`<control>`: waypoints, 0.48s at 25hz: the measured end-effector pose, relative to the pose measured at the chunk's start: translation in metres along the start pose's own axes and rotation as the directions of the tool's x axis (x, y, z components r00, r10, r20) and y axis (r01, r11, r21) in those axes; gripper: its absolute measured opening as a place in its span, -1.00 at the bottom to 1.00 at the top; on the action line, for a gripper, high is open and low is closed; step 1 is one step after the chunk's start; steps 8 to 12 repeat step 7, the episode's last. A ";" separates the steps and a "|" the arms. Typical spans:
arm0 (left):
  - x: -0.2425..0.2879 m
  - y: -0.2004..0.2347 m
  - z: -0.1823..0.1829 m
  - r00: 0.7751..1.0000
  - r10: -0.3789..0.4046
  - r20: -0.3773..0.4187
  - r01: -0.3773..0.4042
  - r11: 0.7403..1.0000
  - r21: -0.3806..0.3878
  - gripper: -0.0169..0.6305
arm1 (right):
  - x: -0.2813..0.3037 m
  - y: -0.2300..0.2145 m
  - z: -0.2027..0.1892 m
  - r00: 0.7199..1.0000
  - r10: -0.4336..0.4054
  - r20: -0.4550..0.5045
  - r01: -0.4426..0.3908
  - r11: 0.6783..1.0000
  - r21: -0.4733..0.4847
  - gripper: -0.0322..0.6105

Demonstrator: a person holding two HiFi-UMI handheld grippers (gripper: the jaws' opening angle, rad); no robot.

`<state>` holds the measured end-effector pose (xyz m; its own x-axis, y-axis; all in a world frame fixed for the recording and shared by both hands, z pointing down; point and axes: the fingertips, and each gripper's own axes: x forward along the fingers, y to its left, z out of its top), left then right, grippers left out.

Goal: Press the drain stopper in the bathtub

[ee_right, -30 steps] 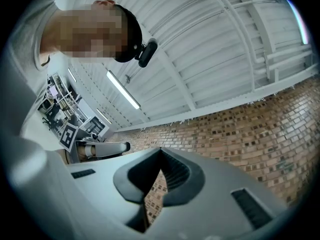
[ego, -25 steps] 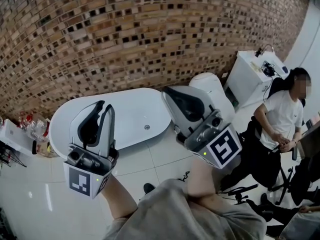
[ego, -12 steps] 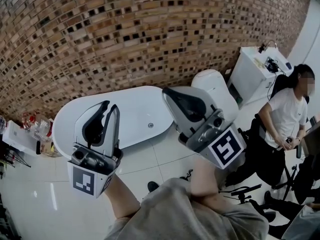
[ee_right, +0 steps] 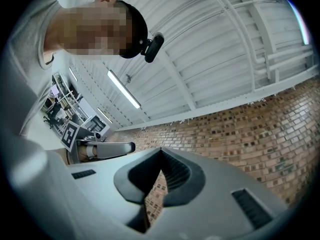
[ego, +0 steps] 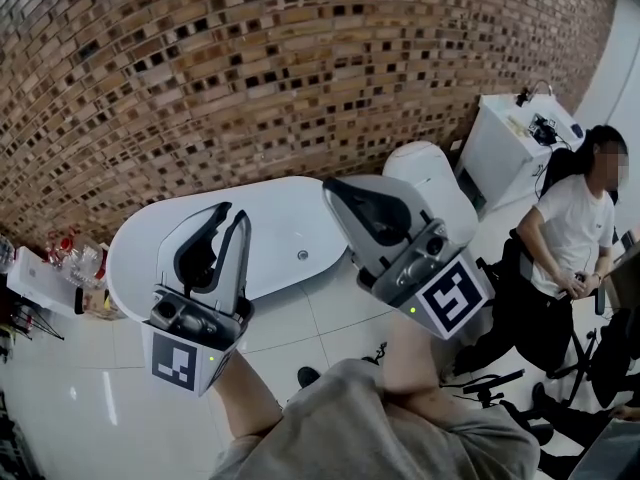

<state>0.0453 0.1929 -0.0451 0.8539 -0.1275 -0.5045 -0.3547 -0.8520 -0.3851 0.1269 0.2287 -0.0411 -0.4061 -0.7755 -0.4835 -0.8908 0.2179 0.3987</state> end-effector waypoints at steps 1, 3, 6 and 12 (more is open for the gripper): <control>0.000 0.000 0.000 1.000 0.000 0.000 0.000 1.000 0.000 -0.76 | 0.000 0.000 0.000 1.000 0.000 0.000 0.000 1.000 0.000 -0.86; 0.000 -0.001 0.000 1.000 0.000 -0.001 0.000 1.000 0.002 -0.76 | -0.002 -0.001 0.001 1.000 -0.002 0.003 0.002 1.000 0.000 -0.86; 0.001 -0.003 0.000 1.000 -0.001 -0.004 0.001 1.000 0.003 -0.76 | -0.006 -0.003 0.002 1.000 -0.010 0.004 0.010 1.000 0.000 -0.86; 0.002 -0.004 0.001 1.000 -0.001 -0.005 0.001 1.000 0.003 -0.76 | -0.008 -0.004 0.002 1.000 -0.012 0.004 0.012 1.000 0.000 -0.86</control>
